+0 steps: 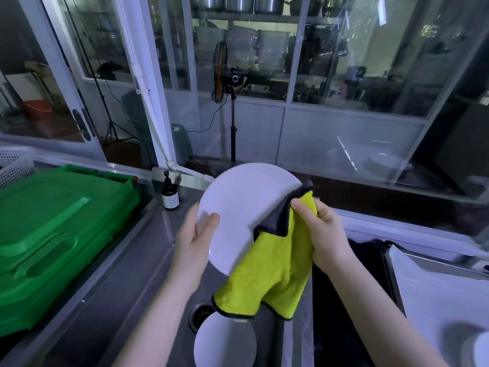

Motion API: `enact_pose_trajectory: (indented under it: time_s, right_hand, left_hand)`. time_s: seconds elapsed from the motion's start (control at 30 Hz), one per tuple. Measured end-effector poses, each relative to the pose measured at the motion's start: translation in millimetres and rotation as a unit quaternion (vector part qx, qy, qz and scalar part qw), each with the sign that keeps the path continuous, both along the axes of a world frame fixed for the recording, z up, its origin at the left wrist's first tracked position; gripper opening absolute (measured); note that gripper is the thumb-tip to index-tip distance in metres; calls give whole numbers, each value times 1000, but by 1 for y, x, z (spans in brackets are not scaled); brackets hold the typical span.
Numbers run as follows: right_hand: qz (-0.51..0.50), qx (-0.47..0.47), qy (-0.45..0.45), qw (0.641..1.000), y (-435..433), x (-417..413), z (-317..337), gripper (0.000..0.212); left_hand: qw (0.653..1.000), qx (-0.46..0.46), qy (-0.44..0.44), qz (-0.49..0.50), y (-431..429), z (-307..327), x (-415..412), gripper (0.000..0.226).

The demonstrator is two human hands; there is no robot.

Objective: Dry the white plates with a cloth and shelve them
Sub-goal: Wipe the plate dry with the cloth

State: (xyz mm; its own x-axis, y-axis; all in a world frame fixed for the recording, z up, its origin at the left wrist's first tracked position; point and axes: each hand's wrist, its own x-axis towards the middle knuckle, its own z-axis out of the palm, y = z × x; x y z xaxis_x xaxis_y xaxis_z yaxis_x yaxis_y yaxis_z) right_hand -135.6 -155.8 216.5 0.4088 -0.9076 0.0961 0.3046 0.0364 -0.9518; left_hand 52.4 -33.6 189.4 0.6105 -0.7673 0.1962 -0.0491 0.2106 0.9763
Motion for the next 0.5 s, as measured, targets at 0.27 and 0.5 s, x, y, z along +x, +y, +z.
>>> enact_pose_trajectory:
  time_s: [0.27, 0.5]
  right_hand:
    - [55, -156, 134, 977, -11, -4, 20, 17]
    - [81, -294, 284, 909, -2, 14, 25, 21]
  left_hand:
    - [977, 51, -197, -70, -13, 28, 26, 20]
    - [916, 120, -367, -103, -21, 42, 28, 29]
